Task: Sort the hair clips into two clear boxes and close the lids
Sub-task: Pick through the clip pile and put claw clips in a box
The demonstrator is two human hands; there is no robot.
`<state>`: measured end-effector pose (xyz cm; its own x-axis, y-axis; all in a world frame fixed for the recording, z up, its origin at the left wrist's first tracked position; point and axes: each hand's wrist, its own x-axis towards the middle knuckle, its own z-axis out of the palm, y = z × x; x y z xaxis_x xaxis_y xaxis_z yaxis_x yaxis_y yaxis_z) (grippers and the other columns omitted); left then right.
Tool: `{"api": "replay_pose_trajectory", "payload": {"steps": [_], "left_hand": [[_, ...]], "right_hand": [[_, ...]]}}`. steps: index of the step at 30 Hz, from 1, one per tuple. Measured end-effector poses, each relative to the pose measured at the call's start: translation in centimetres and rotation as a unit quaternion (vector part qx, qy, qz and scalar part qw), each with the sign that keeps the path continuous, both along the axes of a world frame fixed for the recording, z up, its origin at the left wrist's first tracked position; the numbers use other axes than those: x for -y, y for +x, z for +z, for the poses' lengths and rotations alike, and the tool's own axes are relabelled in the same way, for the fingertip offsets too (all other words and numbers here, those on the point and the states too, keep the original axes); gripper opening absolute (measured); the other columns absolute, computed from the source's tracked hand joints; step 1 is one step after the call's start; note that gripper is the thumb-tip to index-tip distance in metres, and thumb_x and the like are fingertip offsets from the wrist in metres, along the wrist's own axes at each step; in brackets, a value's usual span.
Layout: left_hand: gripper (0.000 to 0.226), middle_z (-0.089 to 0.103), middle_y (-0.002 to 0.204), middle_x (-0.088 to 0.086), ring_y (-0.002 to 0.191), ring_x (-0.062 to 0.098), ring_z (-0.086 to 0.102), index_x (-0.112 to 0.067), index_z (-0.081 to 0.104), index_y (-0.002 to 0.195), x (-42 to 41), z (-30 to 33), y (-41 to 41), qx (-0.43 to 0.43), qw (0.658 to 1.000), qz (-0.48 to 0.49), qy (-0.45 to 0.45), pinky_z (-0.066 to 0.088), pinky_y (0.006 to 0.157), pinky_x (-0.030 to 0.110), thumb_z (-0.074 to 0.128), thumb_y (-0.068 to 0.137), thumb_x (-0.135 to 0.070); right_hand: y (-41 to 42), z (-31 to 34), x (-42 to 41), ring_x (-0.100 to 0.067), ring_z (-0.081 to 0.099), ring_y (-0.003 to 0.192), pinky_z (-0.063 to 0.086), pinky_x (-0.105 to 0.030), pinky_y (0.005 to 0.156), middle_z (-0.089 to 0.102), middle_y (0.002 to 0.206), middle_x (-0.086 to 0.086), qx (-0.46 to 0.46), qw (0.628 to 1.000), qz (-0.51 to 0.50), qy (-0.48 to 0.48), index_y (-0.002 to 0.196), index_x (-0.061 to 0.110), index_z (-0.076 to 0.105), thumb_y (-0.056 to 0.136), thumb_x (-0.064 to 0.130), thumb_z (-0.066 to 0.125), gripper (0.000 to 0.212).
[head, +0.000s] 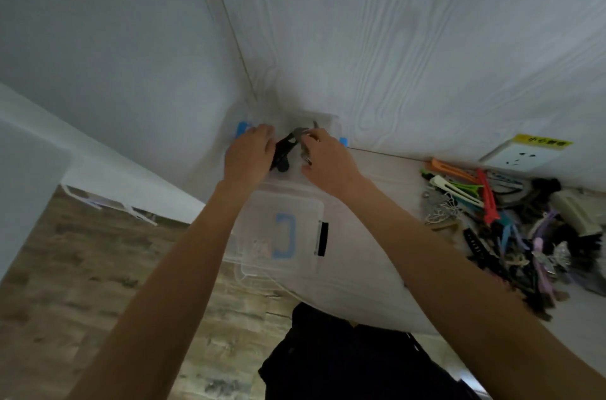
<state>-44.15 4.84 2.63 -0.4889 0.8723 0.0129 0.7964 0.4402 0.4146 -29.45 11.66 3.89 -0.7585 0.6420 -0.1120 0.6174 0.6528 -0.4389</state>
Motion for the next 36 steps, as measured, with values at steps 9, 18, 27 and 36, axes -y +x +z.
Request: {"api": "replay_pose_trajectory", "payload": {"steps": [9,18,27,36], "left_hand": [[0.021,0.068,0.101,-0.003,0.089,0.008,0.061,-0.018,0.061,0.110,1.6,2.9,4.4,0.148,0.974,0.034,0.167,0.047,0.081,0.018,0.050,0.094,-0.024],[0.025,0.063,0.097,-0.007,0.090,0.010,0.056,-0.020,0.060,0.109,-2.9,2.5,23.5,0.154,0.934,-0.313,0.081,0.049,0.076,0.030,0.058,0.086,-0.027],[0.063,0.043,0.139,0.001,0.129,0.023,0.037,-0.024,0.040,0.135,-3.8,-5.1,33.8,-0.062,0.844,-0.518,-0.125,0.032,0.106,0.042,0.067,0.079,-0.036],[0.049,0.052,0.131,0.005,0.128,0.027,0.039,-0.016,0.052,0.127,-5.2,-5.4,33.7,-0.067,0.890,-0.434,-0.124,0.024,0.109,0.035,0.065,0.083,-0.032]], "right_hand": [[5.8,3.0,1.4,-0.026,0.064,0.090,0.048,-0.030,0.072,0.066,0.110,-0.007,-0.161,0.983,-0.050,0.079,0.114,0.013,0.062,0.092,0.013,0.046,0.027],[29.6,-2.0,2.9,-0.033,0.063,0.091,0.046,-0.033,0.076,0.069,0.100,-0.015,-0.060,0.943,-0.328,0.023,0.098,0.006,0.068,0.088,0.011,0.050,0.022],[40.9,-4.8,-1.8,-0.042,0.050,0.109,0.041,-0.045,0.094,0.056,0.119,-0.025,0.028,0.941,-0.331,0.057,0.115,0.002,0.058,0.088,0.028,0.040,0.042],[42.0,-6.5,-10.7,-0.046,0.039,0.123,0.033,-0.049,0.103,0.028,0.145,-0.025,0.138,0.915,-0.376,-0.042,0.143,0.018,0.025,0.093,0.034,0.046,0.056]]}}
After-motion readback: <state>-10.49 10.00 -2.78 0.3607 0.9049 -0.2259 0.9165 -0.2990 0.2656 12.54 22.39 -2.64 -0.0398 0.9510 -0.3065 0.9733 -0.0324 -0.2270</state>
